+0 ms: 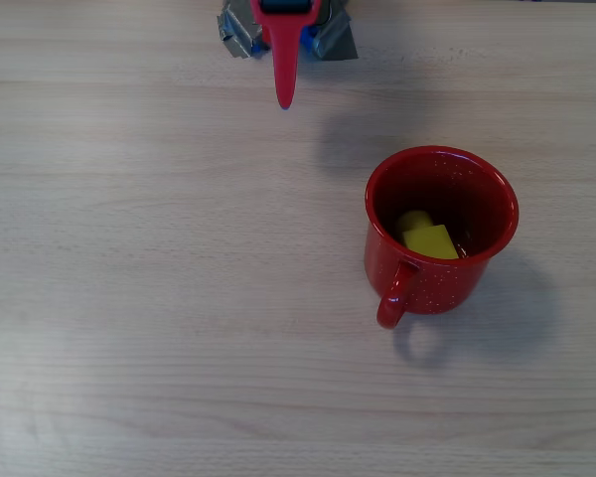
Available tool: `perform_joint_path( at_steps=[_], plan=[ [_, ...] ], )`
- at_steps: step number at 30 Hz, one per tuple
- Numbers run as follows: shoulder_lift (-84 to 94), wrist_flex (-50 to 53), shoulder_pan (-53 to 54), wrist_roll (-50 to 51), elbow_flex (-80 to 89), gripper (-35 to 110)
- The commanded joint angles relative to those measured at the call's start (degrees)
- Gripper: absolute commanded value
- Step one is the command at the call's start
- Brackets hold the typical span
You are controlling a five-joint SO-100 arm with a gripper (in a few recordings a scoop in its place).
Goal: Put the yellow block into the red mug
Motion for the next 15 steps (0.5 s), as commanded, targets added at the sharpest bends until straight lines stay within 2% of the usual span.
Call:
perform_joint_path(
  at_steps=[1,15],
  plan=[
    [2.81,0.18,0.53,-0.70,0.88,0],
    [7.47,2.20,-1.49,0.79,5.01,0]
  ],
)
